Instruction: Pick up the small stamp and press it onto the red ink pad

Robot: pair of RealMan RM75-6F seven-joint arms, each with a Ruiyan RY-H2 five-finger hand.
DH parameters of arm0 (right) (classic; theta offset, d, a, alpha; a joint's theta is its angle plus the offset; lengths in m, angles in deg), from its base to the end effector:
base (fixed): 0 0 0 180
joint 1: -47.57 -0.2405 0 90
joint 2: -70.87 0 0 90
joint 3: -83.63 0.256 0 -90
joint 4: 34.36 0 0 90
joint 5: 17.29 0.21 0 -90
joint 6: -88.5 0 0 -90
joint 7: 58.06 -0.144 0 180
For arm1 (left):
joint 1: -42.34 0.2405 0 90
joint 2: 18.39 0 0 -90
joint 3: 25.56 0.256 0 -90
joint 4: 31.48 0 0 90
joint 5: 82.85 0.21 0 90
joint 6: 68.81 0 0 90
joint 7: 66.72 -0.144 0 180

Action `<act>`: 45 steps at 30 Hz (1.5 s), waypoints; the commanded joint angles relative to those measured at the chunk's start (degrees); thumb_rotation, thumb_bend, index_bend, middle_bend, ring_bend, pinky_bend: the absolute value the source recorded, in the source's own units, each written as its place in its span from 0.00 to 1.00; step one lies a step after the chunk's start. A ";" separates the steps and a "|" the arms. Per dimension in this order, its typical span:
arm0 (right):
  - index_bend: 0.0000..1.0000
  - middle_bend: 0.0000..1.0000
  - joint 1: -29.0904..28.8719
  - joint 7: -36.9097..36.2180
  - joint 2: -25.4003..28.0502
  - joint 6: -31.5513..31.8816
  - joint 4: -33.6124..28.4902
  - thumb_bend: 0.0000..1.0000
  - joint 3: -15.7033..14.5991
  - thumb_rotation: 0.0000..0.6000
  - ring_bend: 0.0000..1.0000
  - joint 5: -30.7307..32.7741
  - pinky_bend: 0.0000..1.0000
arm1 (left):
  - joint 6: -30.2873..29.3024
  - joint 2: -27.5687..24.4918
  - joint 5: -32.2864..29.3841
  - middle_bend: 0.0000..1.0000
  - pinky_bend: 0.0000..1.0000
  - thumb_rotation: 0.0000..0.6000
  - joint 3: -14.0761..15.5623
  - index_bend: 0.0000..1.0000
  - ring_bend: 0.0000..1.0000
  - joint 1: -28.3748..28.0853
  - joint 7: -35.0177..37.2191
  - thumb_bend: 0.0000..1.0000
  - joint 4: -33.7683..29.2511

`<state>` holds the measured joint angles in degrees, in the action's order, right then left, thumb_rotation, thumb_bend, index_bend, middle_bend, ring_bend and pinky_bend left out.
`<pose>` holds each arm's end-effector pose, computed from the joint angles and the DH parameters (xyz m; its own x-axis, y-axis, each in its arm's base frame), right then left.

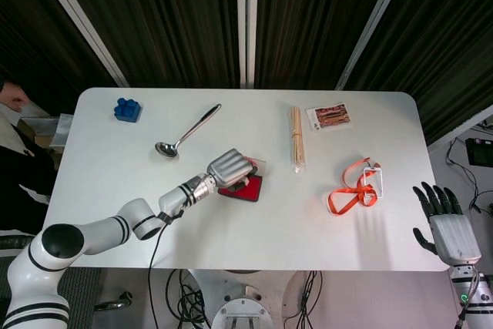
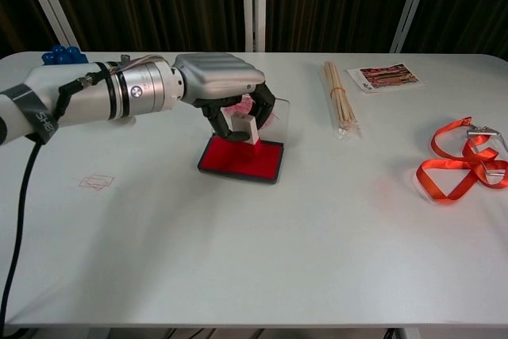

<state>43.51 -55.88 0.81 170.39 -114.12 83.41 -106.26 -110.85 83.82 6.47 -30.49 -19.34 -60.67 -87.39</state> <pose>-0.3479 -0.1667 0.1295 0.5368 -0.1076 0.8368 -0.8435 -0.0481 0.5349 -0.0718 0.3831 -0.0983 0.6614 0.2095 0.7202 0.5655 -0.7700 -0.2954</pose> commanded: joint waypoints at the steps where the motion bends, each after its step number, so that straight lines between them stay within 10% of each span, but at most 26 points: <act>1: 0.00 0.00 -0.01 -0.08 0.04 -0.06 0.08 0.23 0.03 1.00 0.00 0.12 0.00 | 0.06 1.21 0.13 0.56 0.99 1.00 0.64 0.57 0.91 -0.33 1.20 0.45 1.79; 23: 0.00 0.00 0.08 -0.10 -0.02 0.05 0.19 0.23 0.01 1.00 0.00 0.40 0.00 | -1.79 4.07 1.31 0.56 1.00 1.00 2.94 0.58 0.92 -0.67 3.61 0.47 7.05; 34: 0.00 0.00 0.09 -1.39 -0.16 0.06 1.12 0.24 0.10 1.00 0.00 0.56 0.00 | -5.36 -11.29 -1.06 0.57 1.00 1.00 1.86 0.59 0.92 2.51 -1.39 0.47 -9.93; 45: 0.00 0.00 0.09 -1.84 -0.40 0.07 1.76 0.25 -0.08 1.00 0.00 0.31 0.00 | -9.49 -21.89 -1.30 0.57 1.00 1.00 9.61 0.59 0.92 12.05 -10.64 0.46 -22.39</act>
<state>43.60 -57.72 0.41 170.46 -112.37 83.33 -105.96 -118.87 62.85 5.20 -22.50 -9.25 -70.41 -108.61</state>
